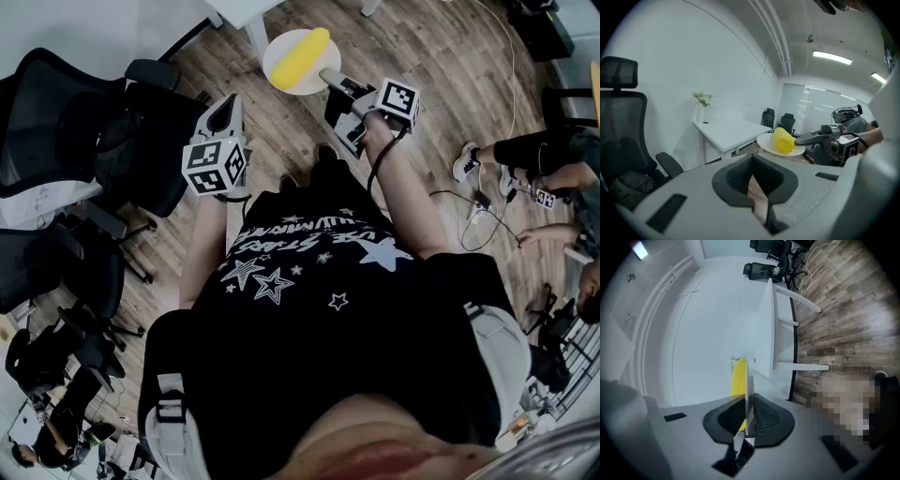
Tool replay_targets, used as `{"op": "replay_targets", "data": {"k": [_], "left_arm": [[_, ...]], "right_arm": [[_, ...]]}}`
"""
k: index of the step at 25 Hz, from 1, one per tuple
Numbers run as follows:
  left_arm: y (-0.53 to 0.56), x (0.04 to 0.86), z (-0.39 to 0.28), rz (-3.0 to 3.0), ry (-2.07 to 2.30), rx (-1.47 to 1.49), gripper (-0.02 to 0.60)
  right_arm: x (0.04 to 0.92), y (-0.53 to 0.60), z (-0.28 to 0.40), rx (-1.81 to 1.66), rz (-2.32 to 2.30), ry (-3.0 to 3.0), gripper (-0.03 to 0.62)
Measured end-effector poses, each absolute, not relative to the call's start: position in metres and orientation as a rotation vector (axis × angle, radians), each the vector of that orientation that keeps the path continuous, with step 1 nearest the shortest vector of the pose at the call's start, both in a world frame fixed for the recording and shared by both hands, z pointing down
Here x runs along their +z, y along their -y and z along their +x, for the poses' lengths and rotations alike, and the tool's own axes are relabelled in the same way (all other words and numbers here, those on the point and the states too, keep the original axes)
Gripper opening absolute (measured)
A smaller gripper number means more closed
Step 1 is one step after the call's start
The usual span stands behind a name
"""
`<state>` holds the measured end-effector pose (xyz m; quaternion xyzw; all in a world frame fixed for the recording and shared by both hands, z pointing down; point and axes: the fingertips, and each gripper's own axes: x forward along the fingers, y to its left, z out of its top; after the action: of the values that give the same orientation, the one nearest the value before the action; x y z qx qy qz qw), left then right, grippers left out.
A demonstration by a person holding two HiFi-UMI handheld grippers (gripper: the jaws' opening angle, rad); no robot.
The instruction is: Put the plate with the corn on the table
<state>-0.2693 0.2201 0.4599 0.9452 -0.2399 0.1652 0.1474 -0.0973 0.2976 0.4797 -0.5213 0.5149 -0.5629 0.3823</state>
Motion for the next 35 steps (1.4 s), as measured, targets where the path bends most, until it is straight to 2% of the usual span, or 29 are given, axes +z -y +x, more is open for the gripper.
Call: {"op": "replay_targets", "data": {"k": [10, 35], "left_arm": [[-0.247, 0.457, -0.281, 2.738, 0.640, 0.465, 0.005], [-0.235, 0.458, -0.287, 2.719, 0.610, 0.421, 0.005]], "right_arm": [[0.477, -0.311, -0.135, -1.444, -1.314, -1.359, 0.035], [0.462, -0.312, -0.139, -1.377, -1.321, -1.389, 0.038]]}}
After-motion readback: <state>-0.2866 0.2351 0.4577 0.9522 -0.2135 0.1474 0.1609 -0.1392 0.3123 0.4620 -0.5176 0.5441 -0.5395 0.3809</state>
